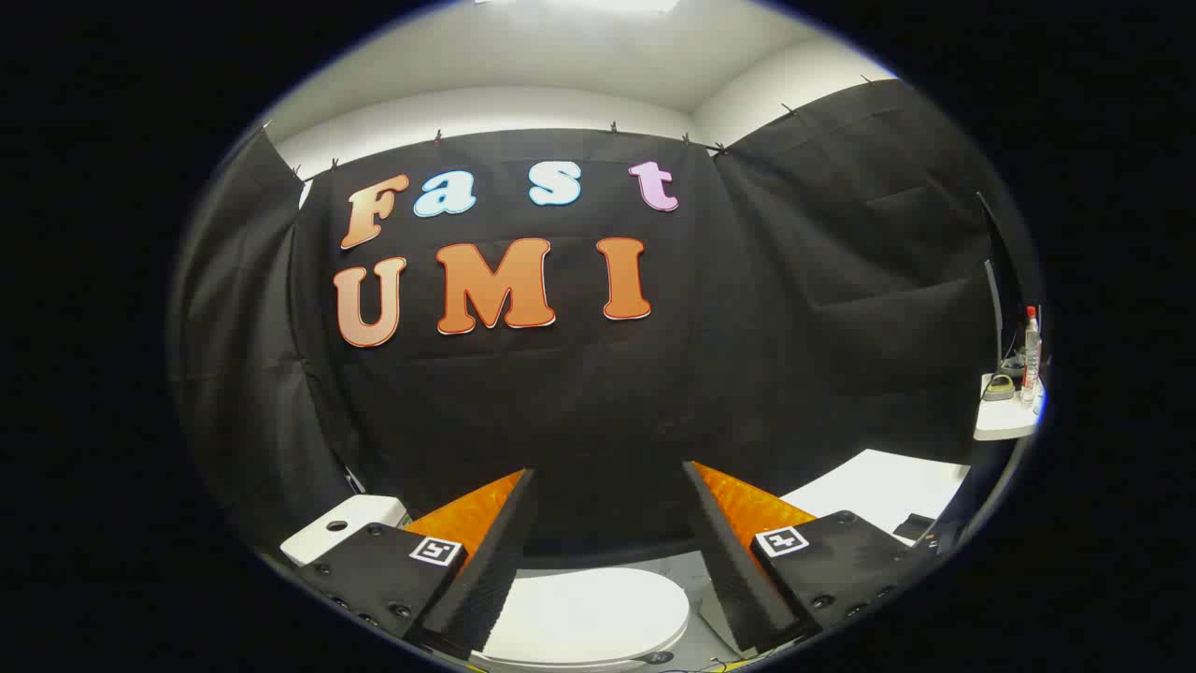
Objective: Open the toilet lid.
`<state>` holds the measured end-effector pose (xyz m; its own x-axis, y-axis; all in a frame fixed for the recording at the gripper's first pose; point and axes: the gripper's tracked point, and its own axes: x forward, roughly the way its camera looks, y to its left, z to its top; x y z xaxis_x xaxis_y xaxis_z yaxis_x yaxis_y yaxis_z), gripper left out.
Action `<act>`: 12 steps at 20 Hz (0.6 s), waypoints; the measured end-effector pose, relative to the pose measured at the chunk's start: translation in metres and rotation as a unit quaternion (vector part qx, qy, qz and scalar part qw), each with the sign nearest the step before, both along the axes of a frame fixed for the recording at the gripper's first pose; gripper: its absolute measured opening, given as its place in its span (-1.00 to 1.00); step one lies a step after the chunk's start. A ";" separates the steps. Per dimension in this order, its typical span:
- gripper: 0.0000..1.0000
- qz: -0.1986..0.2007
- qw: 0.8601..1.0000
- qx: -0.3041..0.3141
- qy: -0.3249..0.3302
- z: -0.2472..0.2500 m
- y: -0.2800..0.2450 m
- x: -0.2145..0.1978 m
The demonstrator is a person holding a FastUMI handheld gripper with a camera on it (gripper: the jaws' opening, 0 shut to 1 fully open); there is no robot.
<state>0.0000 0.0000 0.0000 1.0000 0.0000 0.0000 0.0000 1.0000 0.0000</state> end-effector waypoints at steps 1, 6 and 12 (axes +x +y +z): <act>0.97 0.000 1.000 -0.001 0.001 -0.002 0.000 0.000; 0.97 -0.001 1.000 -0.003 0.005 -0.005 -0.001 0.002; 0.97 -0.002 1.000 -0.001 0.013 -0.014 -0.003 0.004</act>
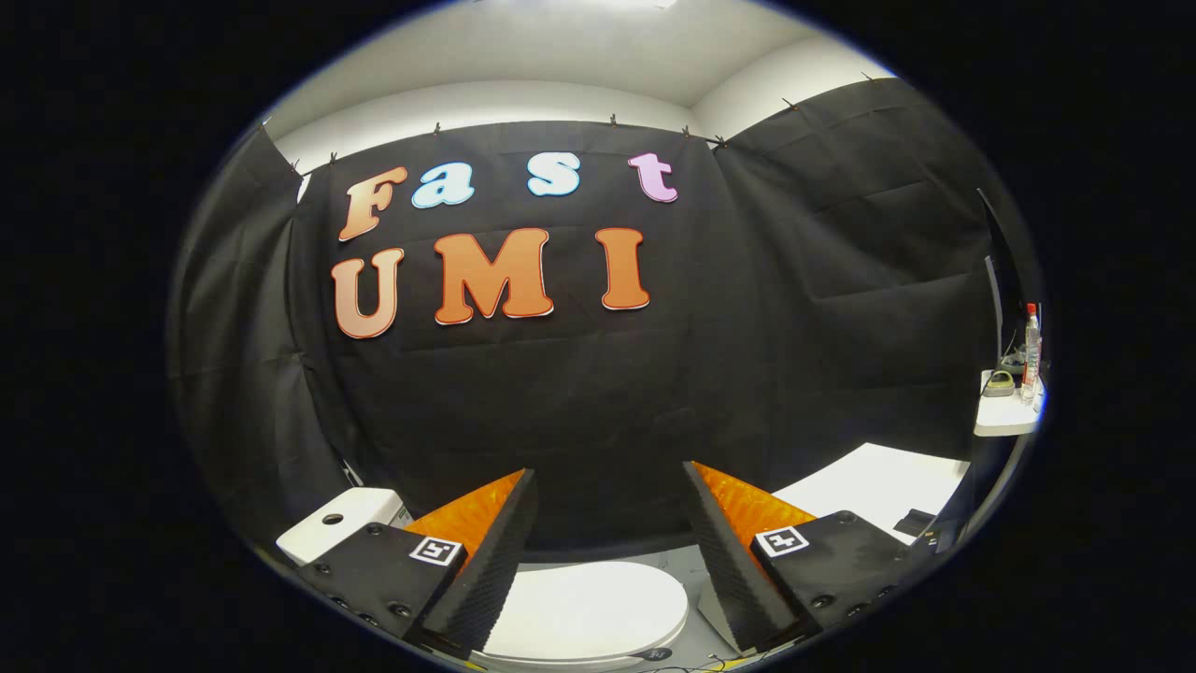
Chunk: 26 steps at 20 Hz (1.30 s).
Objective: Open the toilet lid.
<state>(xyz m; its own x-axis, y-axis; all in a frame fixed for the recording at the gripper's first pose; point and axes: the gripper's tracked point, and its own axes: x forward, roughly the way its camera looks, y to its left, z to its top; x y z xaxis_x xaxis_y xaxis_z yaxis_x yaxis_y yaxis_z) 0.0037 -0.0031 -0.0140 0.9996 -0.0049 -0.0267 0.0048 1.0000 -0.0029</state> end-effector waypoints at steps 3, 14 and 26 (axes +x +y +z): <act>0.97 0.000 1.000 -0.001 0.001 -0.002 0.000 0.000; 0.97 -0.003 1.000 0.009 0.021 -0.033 -0.014 0.008; 0.97 -0.005 0.986 0.093 0.135 -0.199 -0.058 0.018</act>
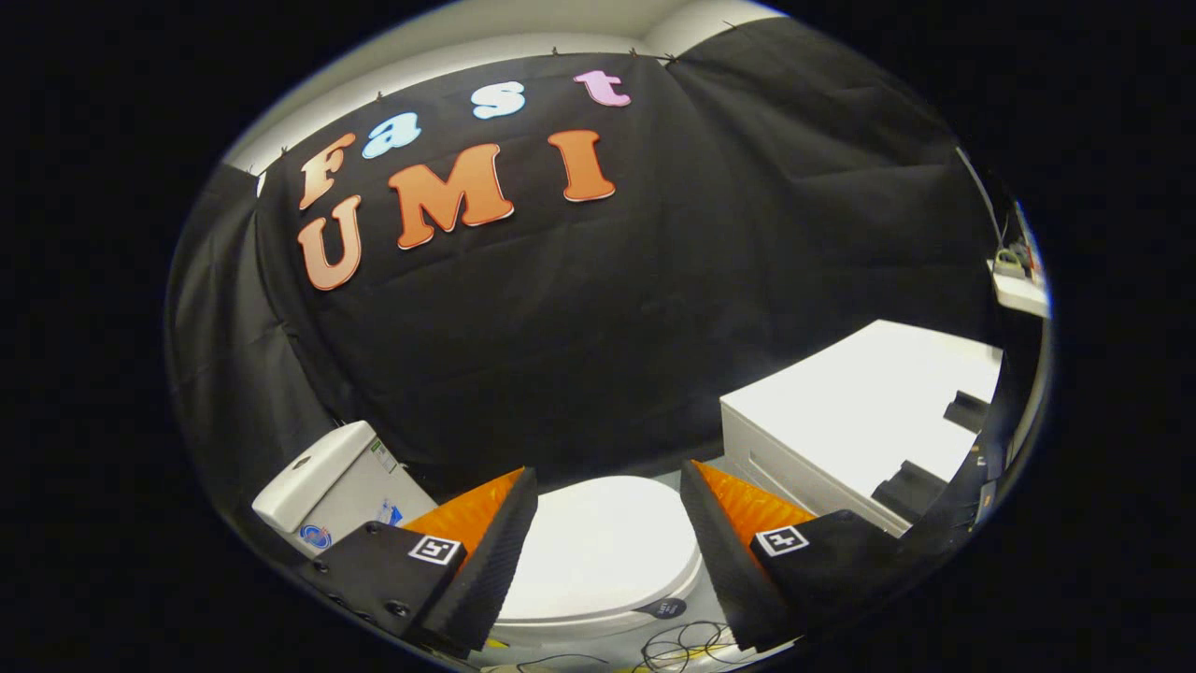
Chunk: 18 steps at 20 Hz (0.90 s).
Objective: Open the toilet lid.
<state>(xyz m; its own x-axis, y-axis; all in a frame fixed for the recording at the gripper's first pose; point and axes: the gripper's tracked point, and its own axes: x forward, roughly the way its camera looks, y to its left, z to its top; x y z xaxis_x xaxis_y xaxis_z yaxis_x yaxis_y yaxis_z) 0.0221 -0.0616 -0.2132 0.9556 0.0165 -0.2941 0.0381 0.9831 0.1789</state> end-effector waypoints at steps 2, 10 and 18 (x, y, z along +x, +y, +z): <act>0.97 -0.008 1.000 0.024 0.012 -0.025 -0.009 0.003; 0.98 -0.035 0.992 0.099 0.073 -0.125 -0.039 -0.015; 0.97 -0.075 0.976 0.173 0.107 -0.187 -0.055 -0.025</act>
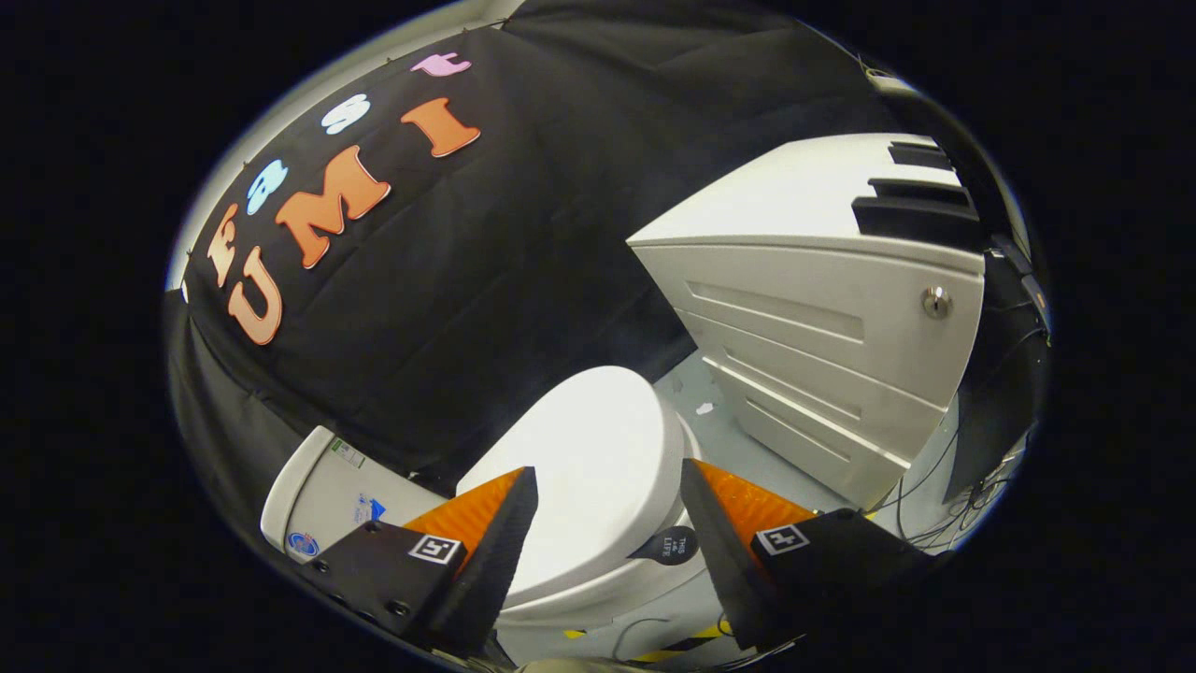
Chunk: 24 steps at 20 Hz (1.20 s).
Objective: Open the toilet lid.
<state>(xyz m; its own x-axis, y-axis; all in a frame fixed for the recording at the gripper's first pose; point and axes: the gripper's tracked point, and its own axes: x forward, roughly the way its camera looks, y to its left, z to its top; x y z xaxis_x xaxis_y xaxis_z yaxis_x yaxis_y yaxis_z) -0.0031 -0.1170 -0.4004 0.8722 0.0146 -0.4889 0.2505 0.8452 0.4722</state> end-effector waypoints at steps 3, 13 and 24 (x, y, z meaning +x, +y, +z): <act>0.97 -0.009 0.999 0.030 0.025 -0.036 -0.002 -0.002; 0.93 -0.055 0.978 0.171 0.105 -0.123 -0.008 -0.035; 0.10 -0.085 0.945 0.305 0.085 -0.143 -0.002 -0.021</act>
<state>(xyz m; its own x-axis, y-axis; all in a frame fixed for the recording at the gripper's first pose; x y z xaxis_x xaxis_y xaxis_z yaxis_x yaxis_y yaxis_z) -0.0244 -0.1190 -0.5436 0.7974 0.2044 -0.5678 0.4742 0.3698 0.7990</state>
